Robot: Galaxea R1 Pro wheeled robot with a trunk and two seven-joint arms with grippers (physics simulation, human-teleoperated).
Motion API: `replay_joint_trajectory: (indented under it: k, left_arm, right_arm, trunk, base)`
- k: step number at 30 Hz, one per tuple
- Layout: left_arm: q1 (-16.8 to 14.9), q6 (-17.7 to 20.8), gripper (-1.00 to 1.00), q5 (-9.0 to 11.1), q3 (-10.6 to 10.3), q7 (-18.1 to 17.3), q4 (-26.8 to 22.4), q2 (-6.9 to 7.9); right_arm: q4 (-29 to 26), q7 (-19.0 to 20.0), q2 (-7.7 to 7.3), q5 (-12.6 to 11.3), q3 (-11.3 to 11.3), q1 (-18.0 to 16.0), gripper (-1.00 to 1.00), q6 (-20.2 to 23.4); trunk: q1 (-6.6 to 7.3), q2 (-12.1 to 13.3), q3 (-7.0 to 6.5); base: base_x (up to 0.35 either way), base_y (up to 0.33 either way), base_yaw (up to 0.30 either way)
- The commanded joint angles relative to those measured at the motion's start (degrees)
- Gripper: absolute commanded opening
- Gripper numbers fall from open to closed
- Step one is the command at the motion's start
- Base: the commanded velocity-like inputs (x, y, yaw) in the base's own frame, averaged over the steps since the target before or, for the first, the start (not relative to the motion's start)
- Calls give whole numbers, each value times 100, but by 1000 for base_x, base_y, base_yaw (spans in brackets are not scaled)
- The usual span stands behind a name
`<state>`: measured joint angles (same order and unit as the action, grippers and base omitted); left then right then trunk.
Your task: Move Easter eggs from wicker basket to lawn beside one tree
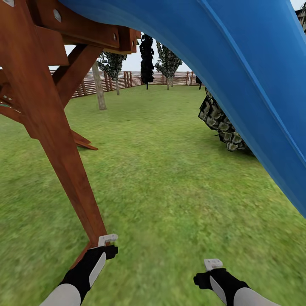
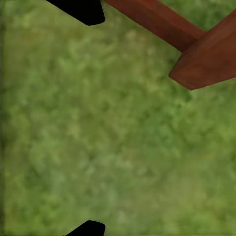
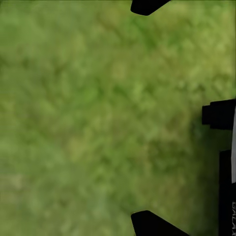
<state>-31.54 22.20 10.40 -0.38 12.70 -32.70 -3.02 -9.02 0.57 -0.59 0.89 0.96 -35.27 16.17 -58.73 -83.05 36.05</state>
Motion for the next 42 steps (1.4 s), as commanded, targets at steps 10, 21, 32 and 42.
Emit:
replay_joint_trajectory:
  k: [10, 21, 32, 42]
  left_arm:
    - [51, 21, 100, 59, -5, 39, 0, -41]
    - [51, 21, 100, 59, -4, 39, 1, -41]
    - [51, 21, 100, 59, -1, 39, -6, -41]
    - [51, 21, 100, 59, -2, 39, -8, -41]
  right_arm:
    - [-27, 13, 66, 25, 10, -6, 100, 35]
    - [-30, 13, 69, 26, 10, -6, 100, 35]
    - [-28, 13, 76, 26, 10, -6, 100, 35]
    - [-22, 13, 78, 26, 10, -6, 100, 35]
  trunk:
    - [0, -3, 5]
    - [0, -3, -64]
    - [0, -3, -164]
    - [0, -3, -256]
  base:
    - [0, 0, 0]
    - [0, 0, 0]
    - [0, 0, 0]
    - [0, 0, 0]
